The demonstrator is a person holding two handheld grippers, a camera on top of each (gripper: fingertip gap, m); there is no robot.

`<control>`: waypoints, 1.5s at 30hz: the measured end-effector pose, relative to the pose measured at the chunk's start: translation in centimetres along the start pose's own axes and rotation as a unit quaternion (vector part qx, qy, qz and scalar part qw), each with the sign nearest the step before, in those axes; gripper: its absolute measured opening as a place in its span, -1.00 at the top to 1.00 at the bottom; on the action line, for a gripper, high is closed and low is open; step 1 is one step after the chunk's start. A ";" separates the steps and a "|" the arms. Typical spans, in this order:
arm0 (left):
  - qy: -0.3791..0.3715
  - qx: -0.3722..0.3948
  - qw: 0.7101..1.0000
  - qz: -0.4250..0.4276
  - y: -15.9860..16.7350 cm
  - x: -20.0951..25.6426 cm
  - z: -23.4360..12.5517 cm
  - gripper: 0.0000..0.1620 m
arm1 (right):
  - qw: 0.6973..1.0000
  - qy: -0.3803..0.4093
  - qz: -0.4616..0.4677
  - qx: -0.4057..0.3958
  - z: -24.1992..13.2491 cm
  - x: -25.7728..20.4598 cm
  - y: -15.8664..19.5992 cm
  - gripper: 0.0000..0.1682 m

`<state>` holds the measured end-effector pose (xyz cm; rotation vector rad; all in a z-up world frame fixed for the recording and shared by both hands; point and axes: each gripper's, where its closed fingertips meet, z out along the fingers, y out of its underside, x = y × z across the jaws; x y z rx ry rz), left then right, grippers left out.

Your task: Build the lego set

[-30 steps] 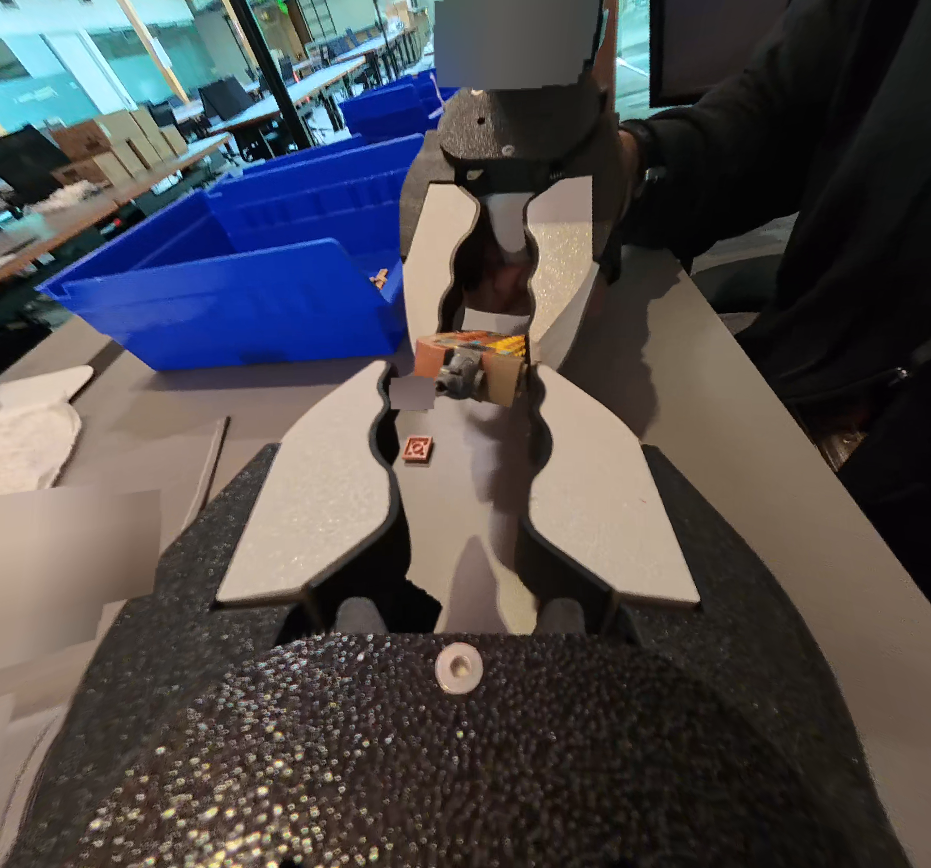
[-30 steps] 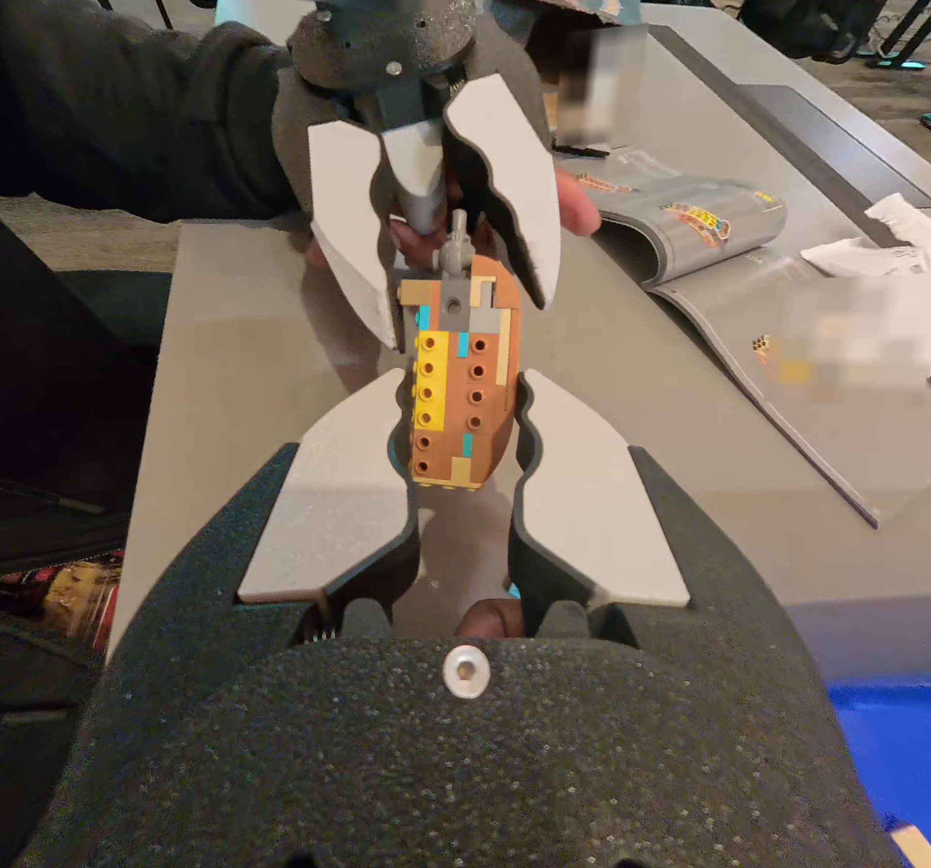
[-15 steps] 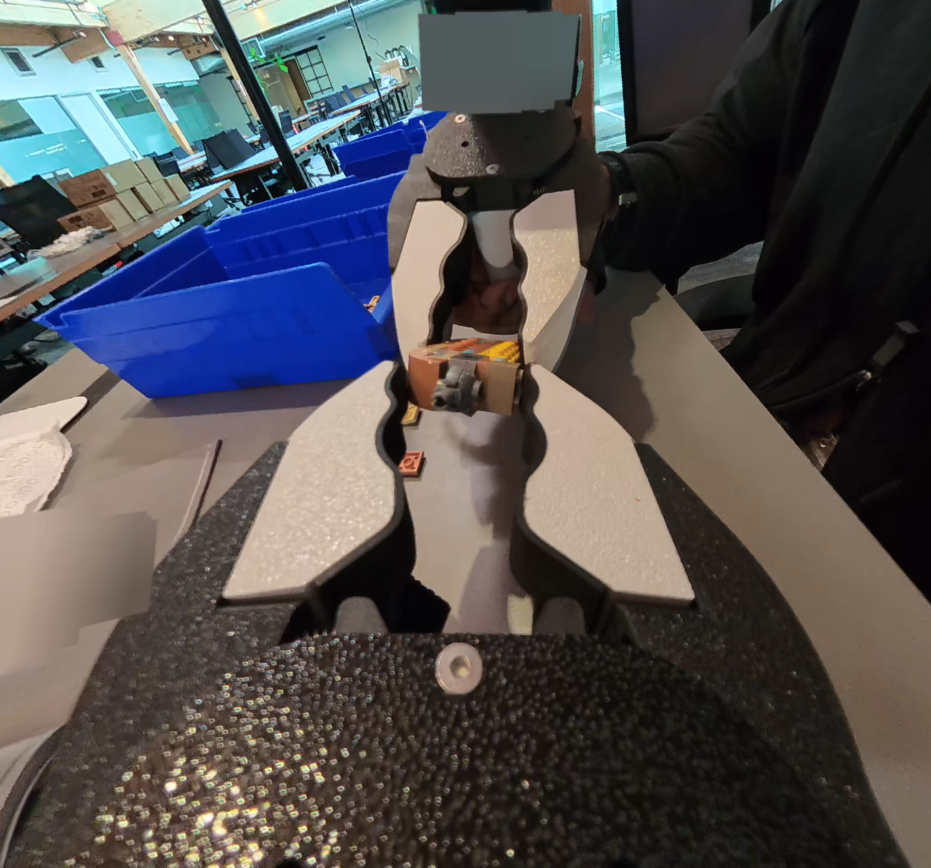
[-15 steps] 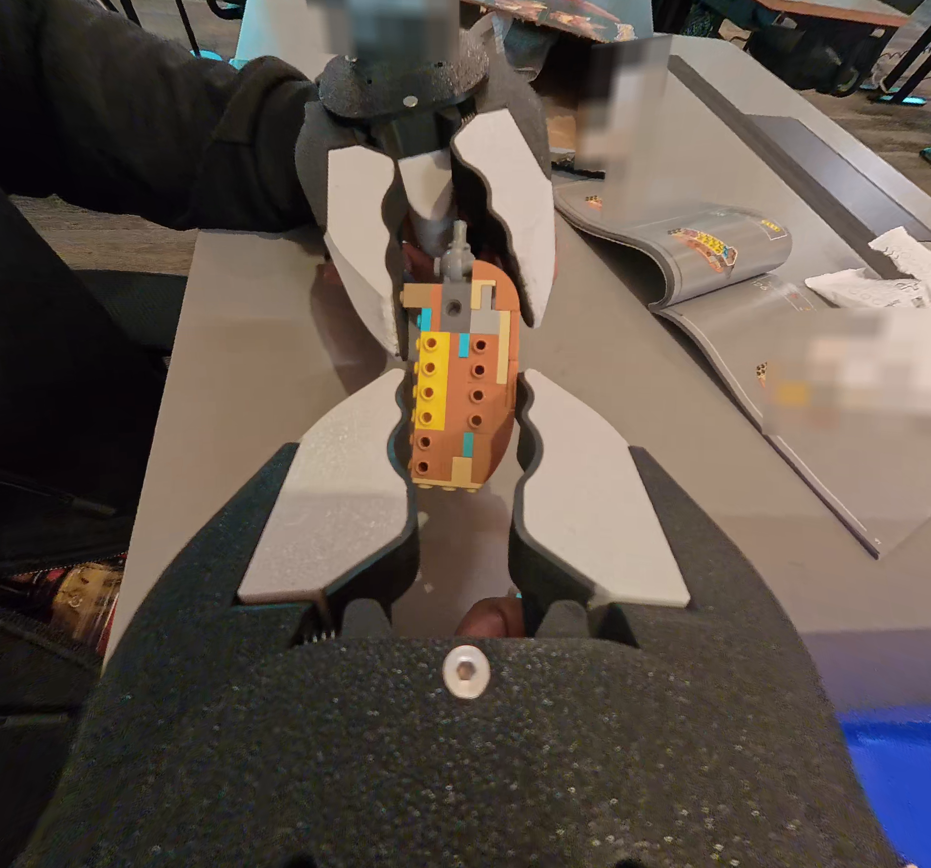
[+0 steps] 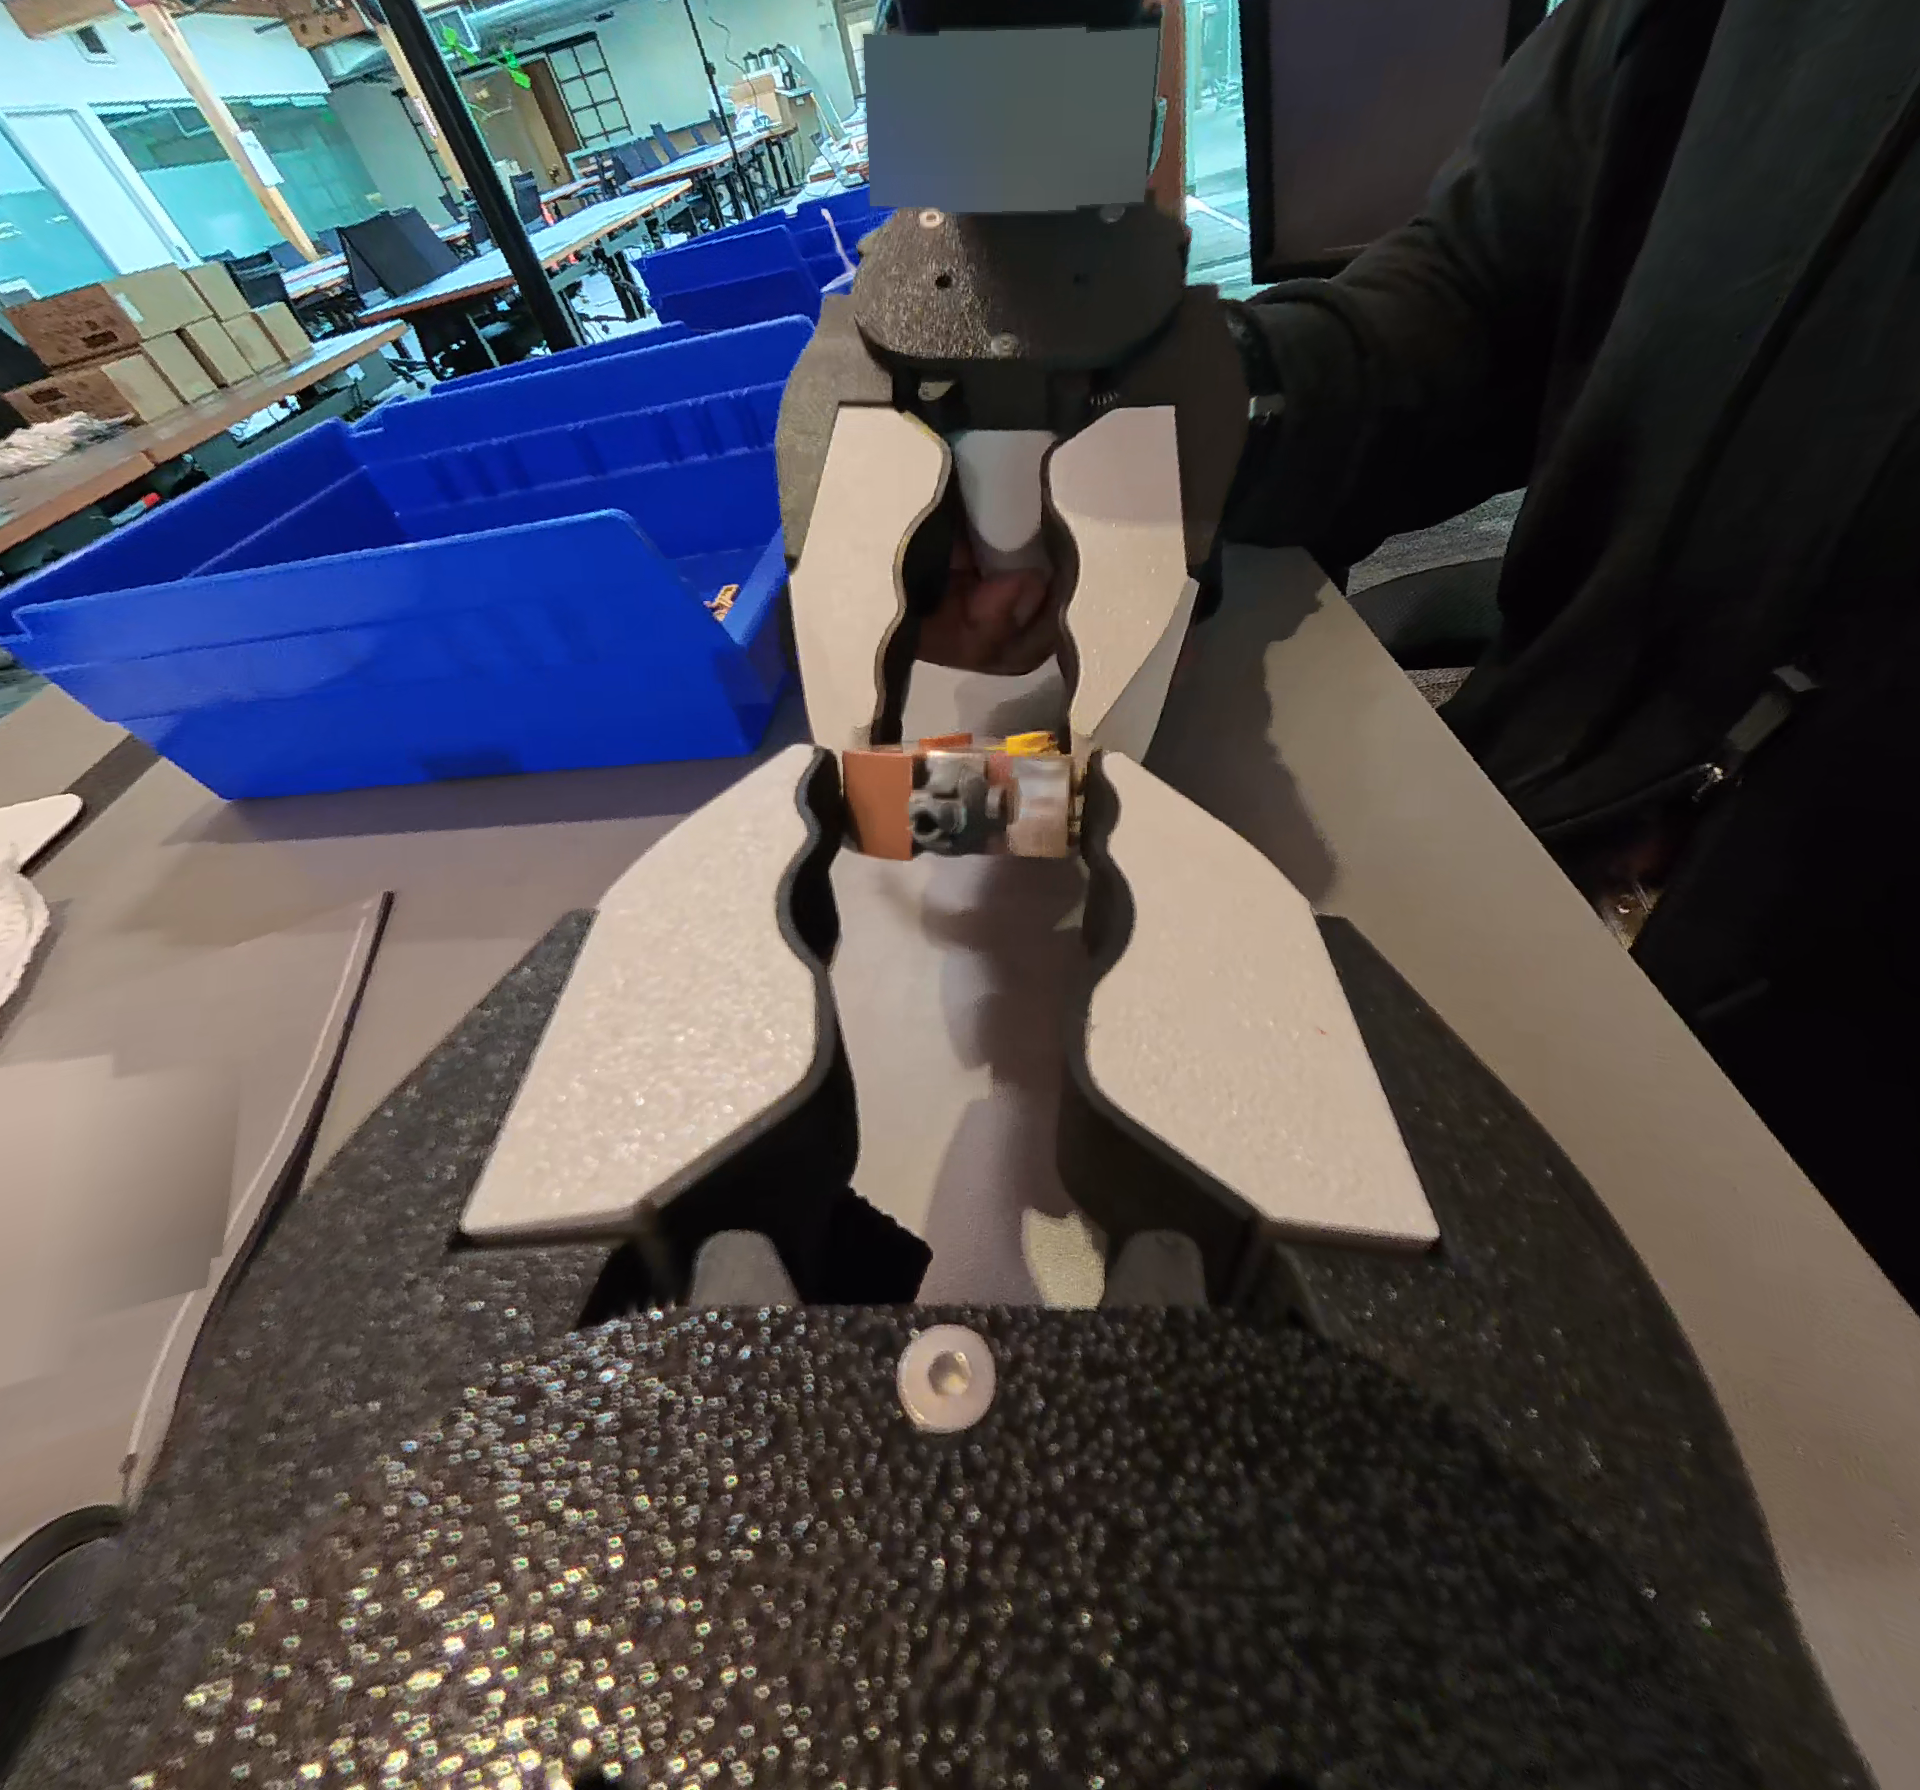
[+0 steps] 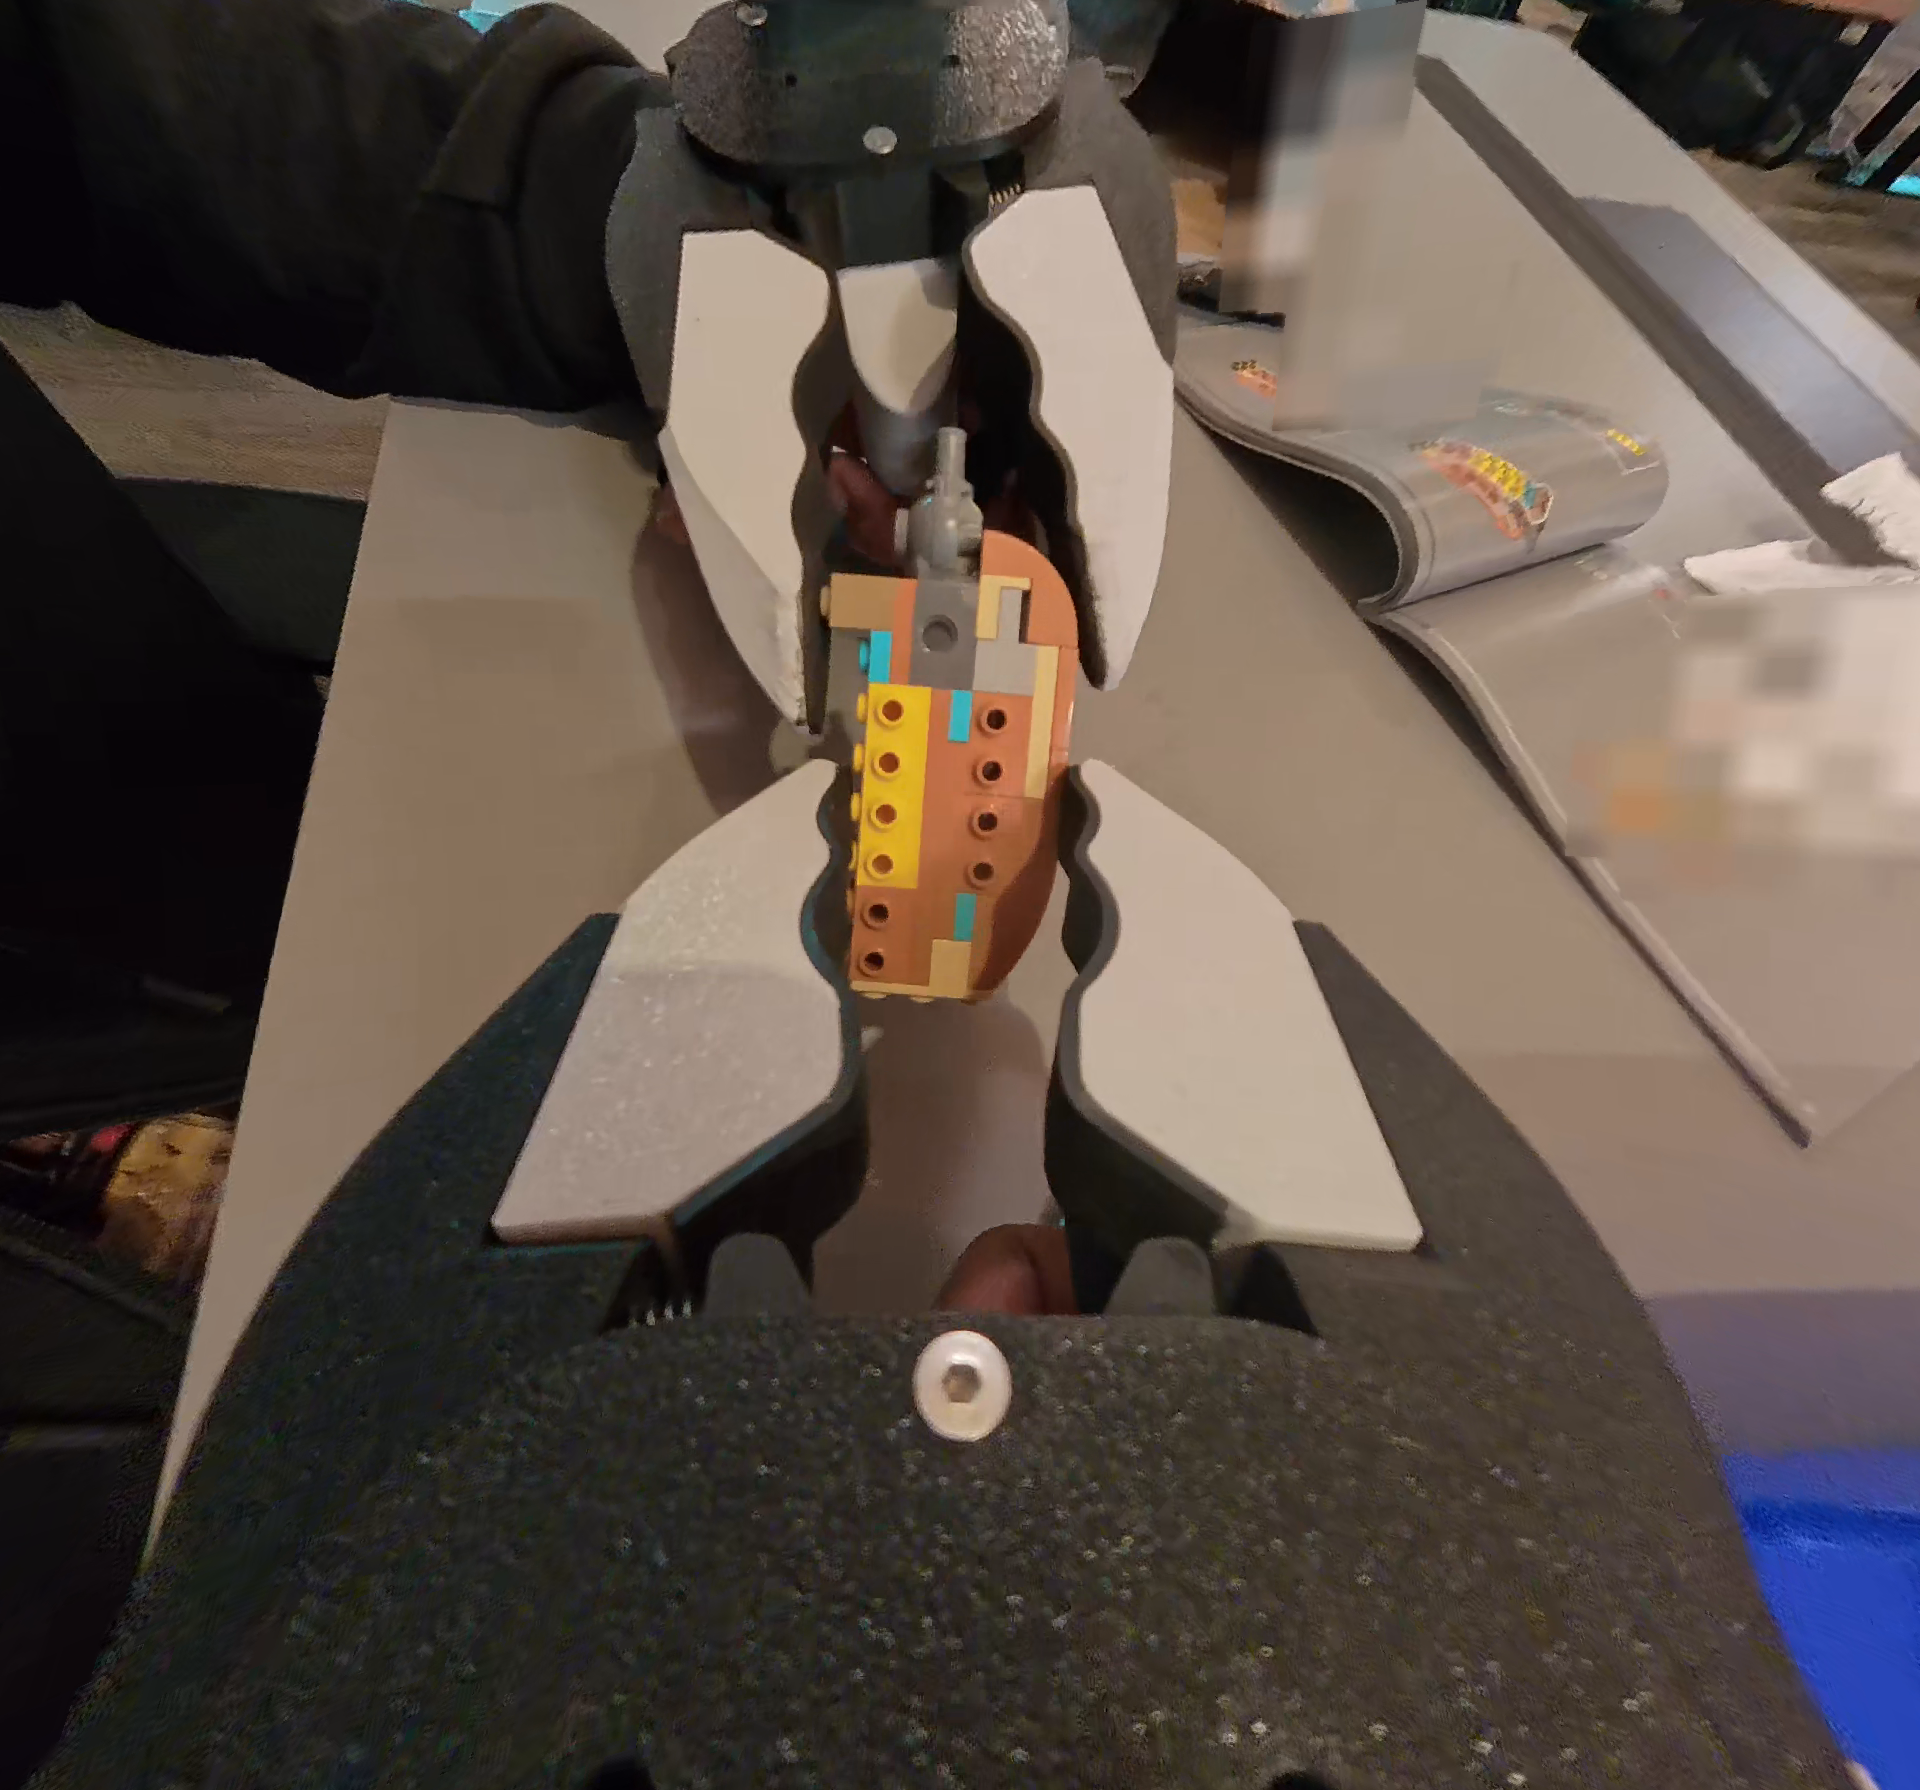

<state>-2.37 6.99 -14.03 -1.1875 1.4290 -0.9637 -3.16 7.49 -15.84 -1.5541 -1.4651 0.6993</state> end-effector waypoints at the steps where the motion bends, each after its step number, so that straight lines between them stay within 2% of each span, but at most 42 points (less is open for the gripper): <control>1: -0.002 -0.004 1.000 -0.002 0.1 0.0 0.0 0.46 | 1.000 -0.006 0.018 -0.002 0.0 0.0 0.1 0.55; 5: -0.010 -0.038 0.999 0.005 0.8 0.3 -0.1 0.40 | 0.988 -0.070 0.139 -0.015 0.1 -1.2 1.3 0.55; 9: -0.010 -0.073 0.994 0.082 1.6 1.0 -0.5 0.38 | 0.960 -0.151 0.234 -0.033 -0.2 -2.9 2.3 0.55; 16: 0.050 -0.089 0.976 0.194 2.1 2.6 -0.6 0.41 | 0.931 -0.232 0.277 -0.051 -0.4 -3.3 2.3 0.55; 20: 0.065 -0.066 0.967 0.237 1.7 3.0 0.0 0.42 | 0.913 -0.272 0.297 -0.071 -0.1 -4.0 2.3 0.55; 22: 0.073 -0.073 0.963 0.250 2.2 3.2 0.4 0.61 | 0.908 -0.282 0.300 -0.078 0.1 -4.3 2.5 0.55; 24: 0.077 -0.088 0.959 0.258 3.0 3.2 0.6 0.74 | 0.912 -0.269 0.299 -0.082 0.4 -3.9 2.8 0.55; 29: 0.063 -0.128 0.971 0.194 4.6 2.1 -0.1 0.77 | 0.939 -0.208 0.265 -0.076 -0.2 -2.3 3.2 0.44; 33: 0.012 -0.206 0.973 0.105 6.6 -0.6 -2.4 0.77 | 0.966 -0.103 0.214 -0.107 -1.7 0.5 5.2 0.43; 36: -0.019 -0.233 0.972 0.031 7.7 -2.1 -4.2 0.78 | 0.972 -0.030 0.179 -0.148 -3.0 2.5 7.2 0.44; 39: -0.021 -0.237 0.971 -0.029 8.2 -2.6 -5.0 0.78 | 0.973 -0.013 0.165 -0.162 -3.2 3.0 8.0 0.49; 45: -0.017 -0.258 0.966 -0.031 9.0 -2.6 -5.1 0.71 | 0.981 0.007 0.101 -0.164 -2.1 3.4 7.5 0.56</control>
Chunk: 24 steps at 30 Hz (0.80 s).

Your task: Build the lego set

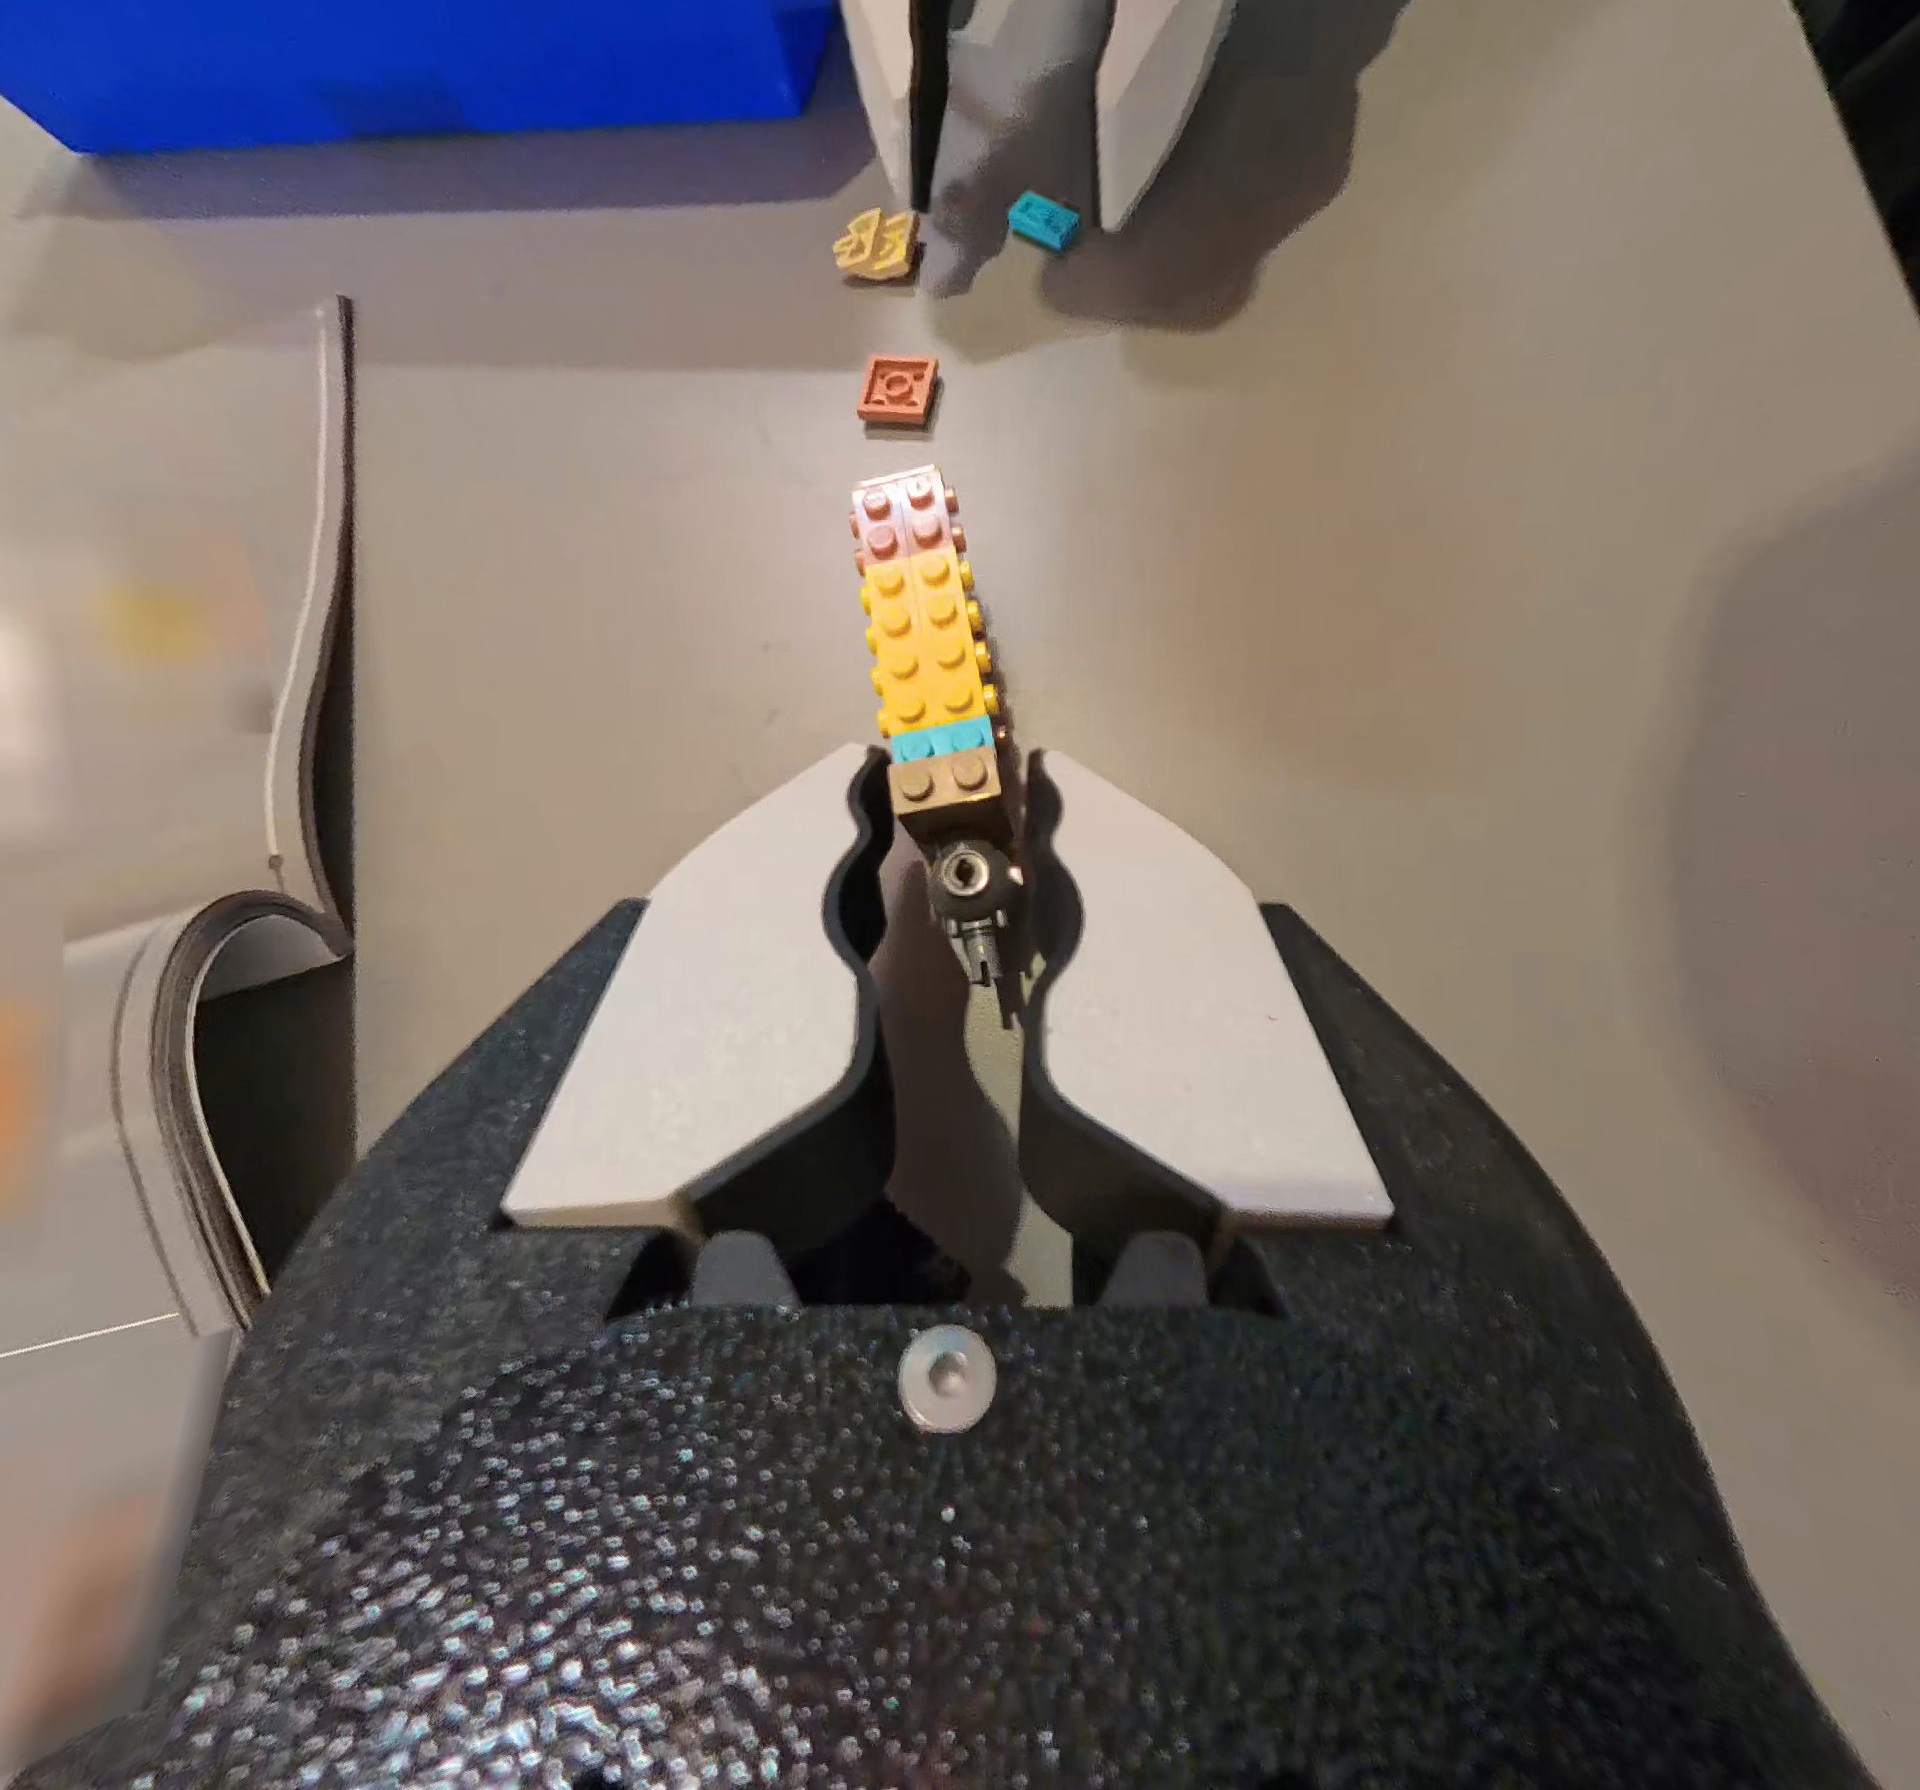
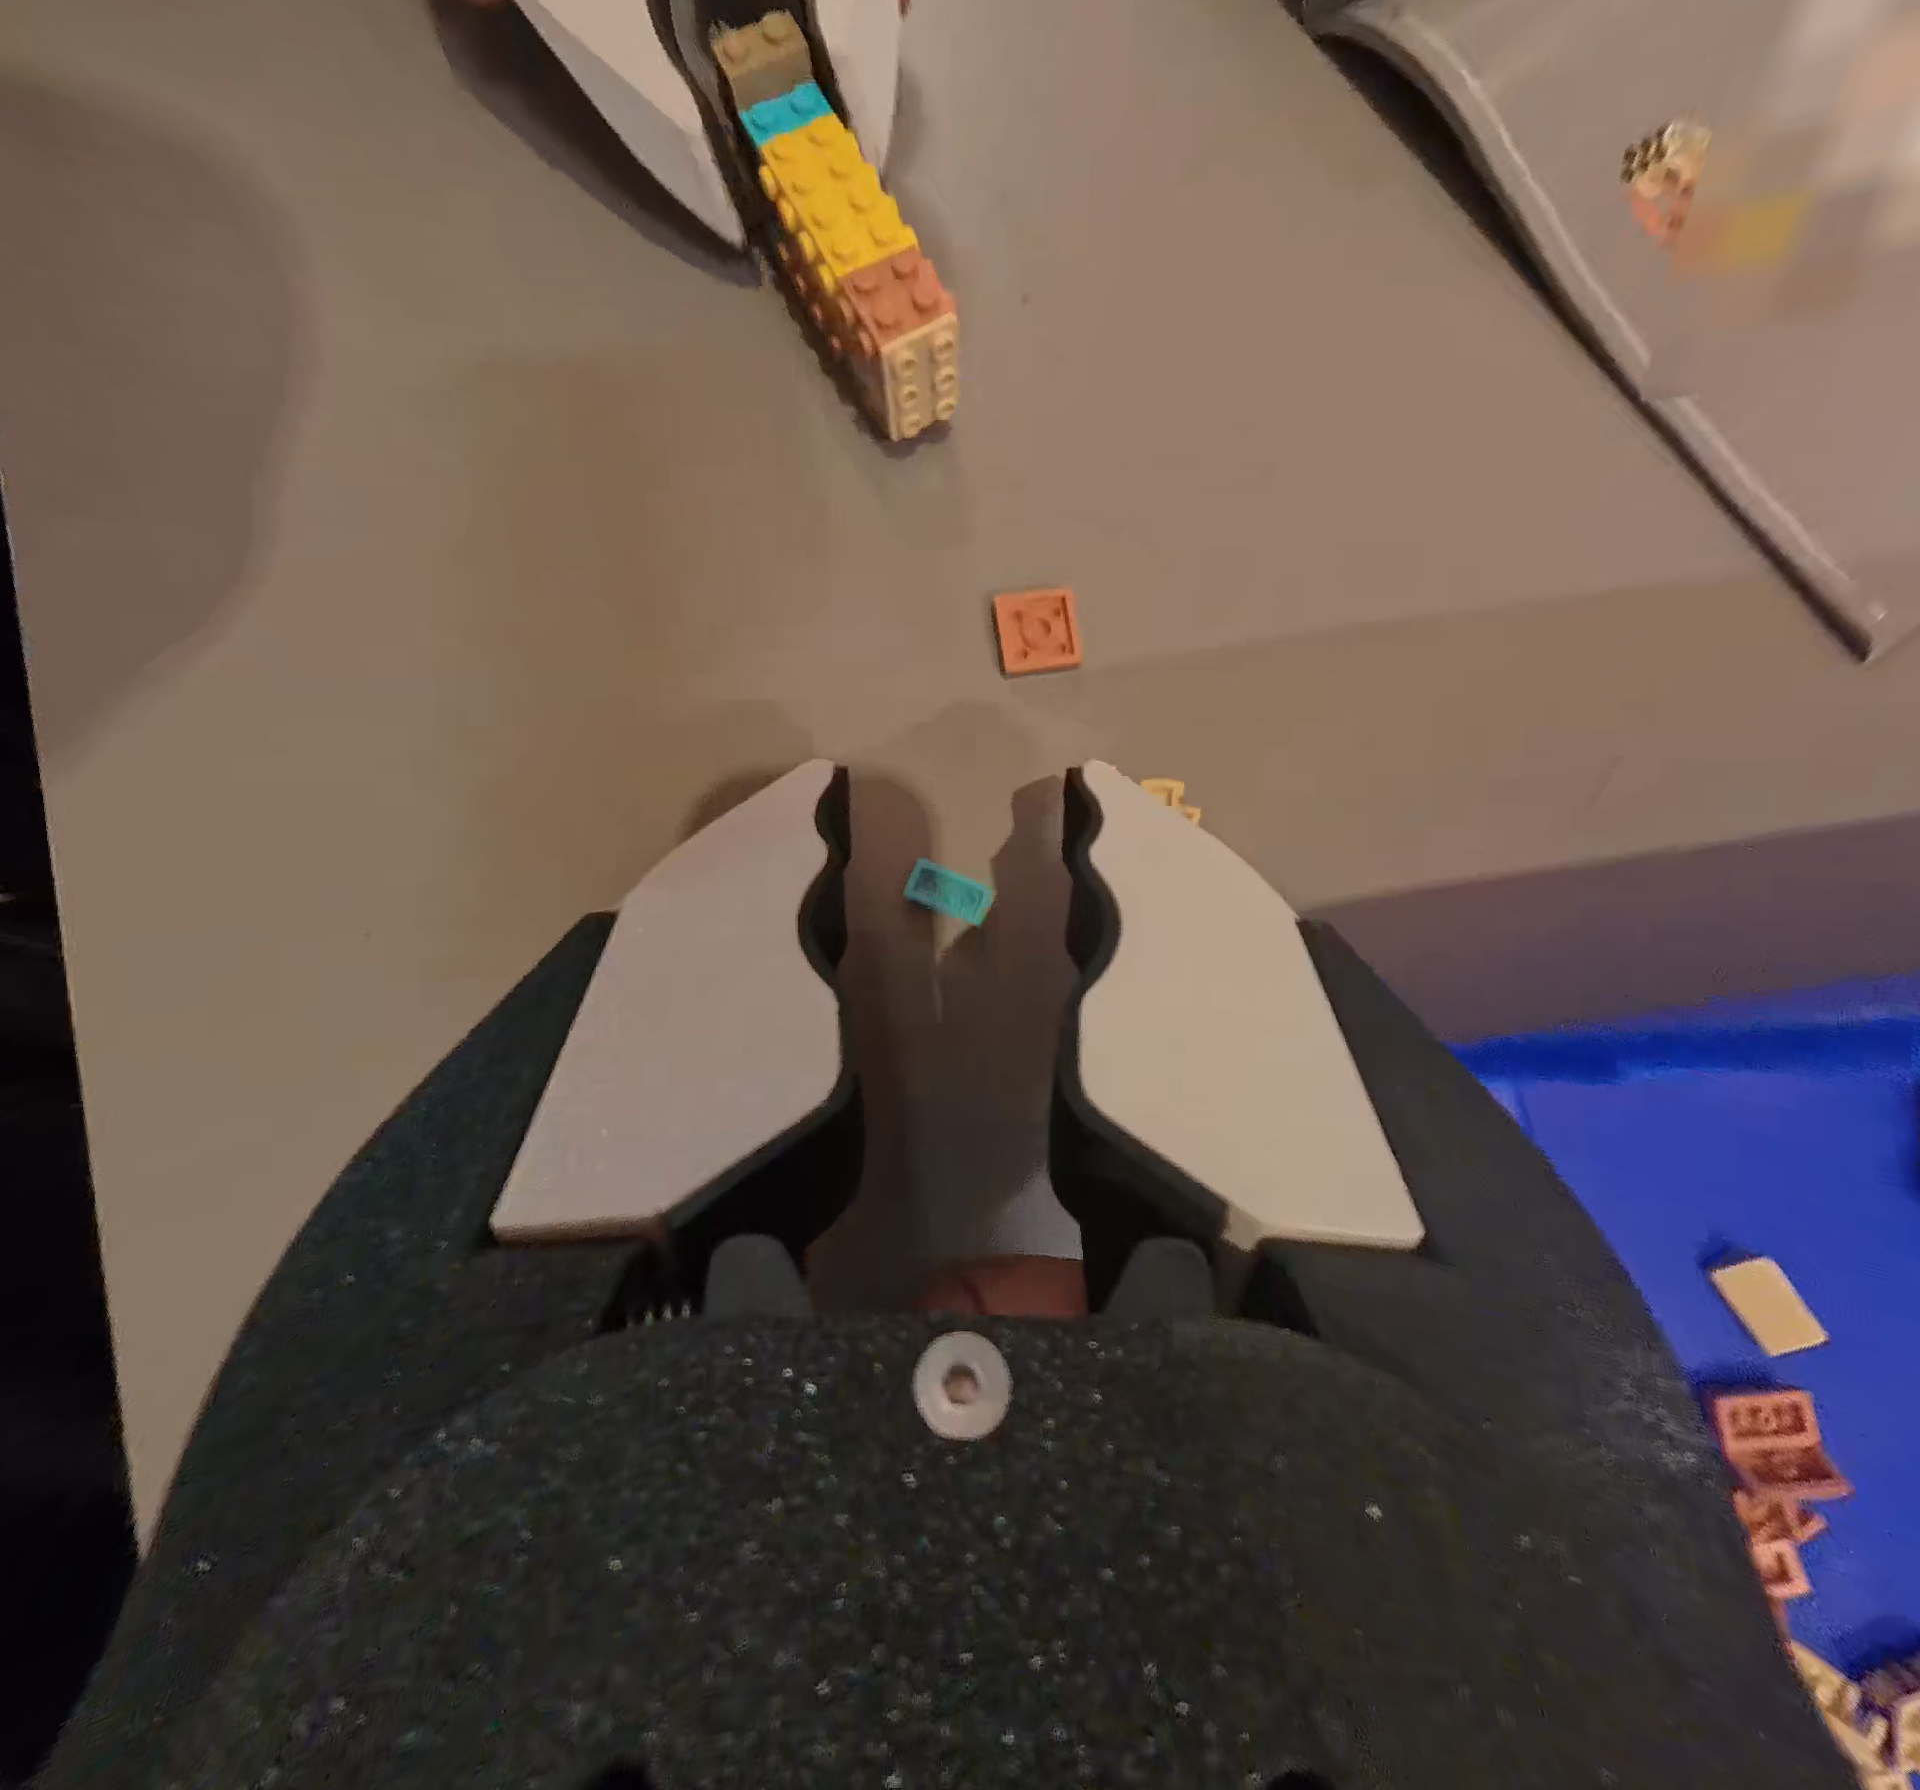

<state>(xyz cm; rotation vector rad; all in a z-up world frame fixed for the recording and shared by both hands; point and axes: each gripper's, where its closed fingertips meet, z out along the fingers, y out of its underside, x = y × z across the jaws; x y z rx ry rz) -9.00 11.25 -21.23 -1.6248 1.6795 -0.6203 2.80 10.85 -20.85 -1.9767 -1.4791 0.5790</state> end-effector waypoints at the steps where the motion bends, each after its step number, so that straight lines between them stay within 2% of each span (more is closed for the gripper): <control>1: 0.001 -0.001 1.000 0.003 0.0 0.1 0.0 0.67 | 1.000 0.000 -0.010 0.012 0.0 -0.1 -0.5 0.58; 6: 0.004 0.022 1.000 -0.001 -0.4 0.1 -0.5 0.43 | 0.993 -0.008 -0.019 0.116 -0.8 -0.6 -3.7 0.66; 8: 0.006 0.040 0.999 -0.009 -0.7 0.0 -0.8 0.34 | 0.991 0.005 -0.027 0.130 -1.1 -0.2 -4.1 0.70; 14: 0.011 0.111 0.994 -0.022 -2.3 -0.1 -2.3 0.24 | 0.996 0.064 -0.021 0.056 0.4 1.9 -2.4 0.75; 19: -0.006 0.154 0.987 -0.037 -3.4 -1.0 -3.3 0.31 | 0.998 0.052 -0.015 0.022 1.2 2.0 -2.1 0.78; 24: -0.017 0.164 0.986 -0.031 -3.8 -1.2 -3.3 0.33 | 0.998 0.051 -0.024 -0.013 1.8 1.9 -1.5 0.79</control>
